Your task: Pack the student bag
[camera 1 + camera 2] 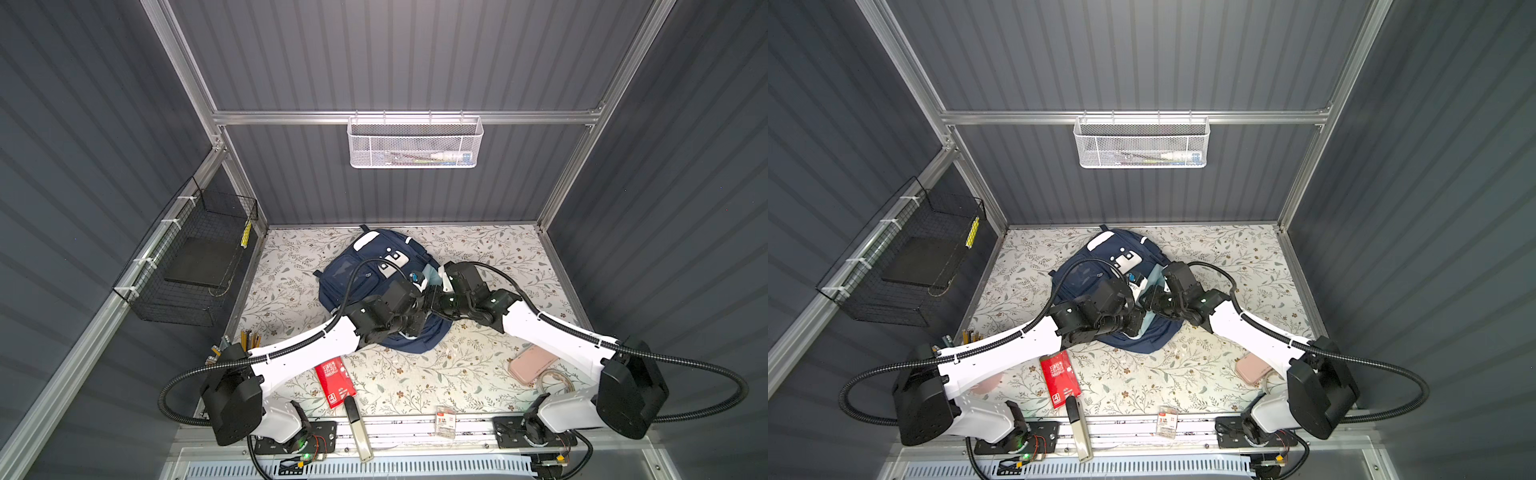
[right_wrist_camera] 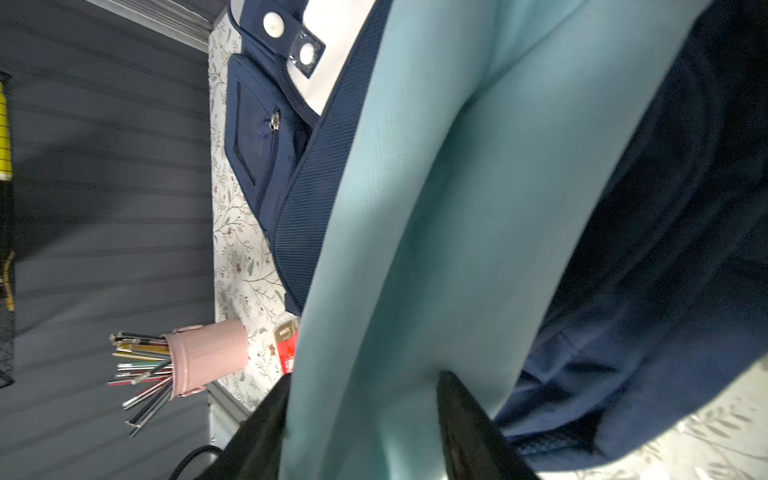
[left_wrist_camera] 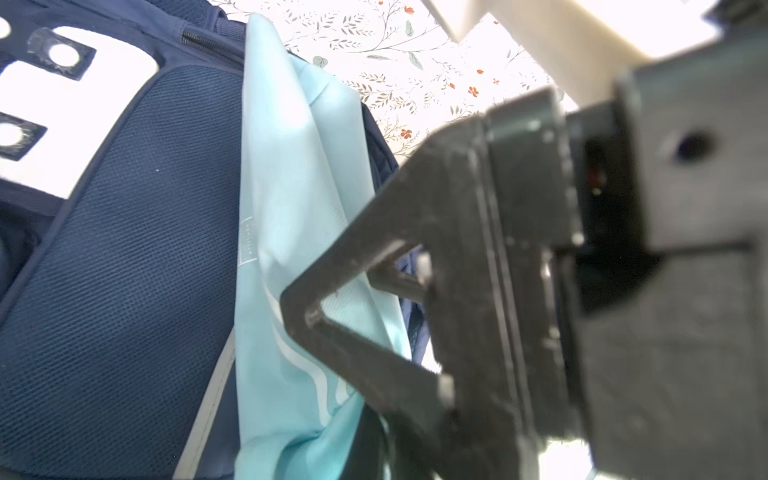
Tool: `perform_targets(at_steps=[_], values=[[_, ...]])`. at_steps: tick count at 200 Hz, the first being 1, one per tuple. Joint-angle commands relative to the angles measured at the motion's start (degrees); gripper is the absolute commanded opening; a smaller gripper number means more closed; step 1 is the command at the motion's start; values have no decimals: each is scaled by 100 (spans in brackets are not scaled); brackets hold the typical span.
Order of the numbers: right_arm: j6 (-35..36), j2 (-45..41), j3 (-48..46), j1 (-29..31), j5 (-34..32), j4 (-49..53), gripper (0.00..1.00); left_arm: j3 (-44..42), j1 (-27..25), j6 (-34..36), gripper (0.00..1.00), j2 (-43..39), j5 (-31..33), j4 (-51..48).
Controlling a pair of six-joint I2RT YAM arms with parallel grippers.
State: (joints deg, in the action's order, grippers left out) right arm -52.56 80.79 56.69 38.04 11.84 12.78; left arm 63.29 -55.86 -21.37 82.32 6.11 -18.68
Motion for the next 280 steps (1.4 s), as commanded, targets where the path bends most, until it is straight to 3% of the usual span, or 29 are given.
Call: perform_targets(at_steps=[1,44,72,89,131,154,198,223,242,266,280], values=[[-23,105,44,-48,76,-100,46,56,-53,118,0,-44,-136,379],[29,76,-76,-48,-9,-72,13,83,-58,94,0,48,-315,391],[218,-322,-209,-114,-301,231,1,70,-58,124,41,-94,-343,382],[353,-668,-377,-231,-327,290,0,79,-54,154,64,-269,-322,387],[689,-1957,-760,-576,-811,997,0,177,-9,425,81,-609,420,181],[973,-2643,-954,-978,-1076,1578,0,362,11,1191,81,-143,364,-88],[1502,-3403,-1136,-1864,-1166,2346,0,941,13,1812,82,1057,774,-508],[1620,-3582,-1293,-2270,-863,2415,0,1252,4,1911,82,1741,881,-754],[1622,-3649,-1370,-2336,-698,2335,0,1405,-44,2028,80,2147,1339,-795],[1616,-3641,-1412,-2345,-528,2259,0,1521,-40,2123,72,2417,1989,-753],[1604,-3626,-1478,-2345,-437,2157,0,1544,-48,2150,61,2532,1999,-655]])
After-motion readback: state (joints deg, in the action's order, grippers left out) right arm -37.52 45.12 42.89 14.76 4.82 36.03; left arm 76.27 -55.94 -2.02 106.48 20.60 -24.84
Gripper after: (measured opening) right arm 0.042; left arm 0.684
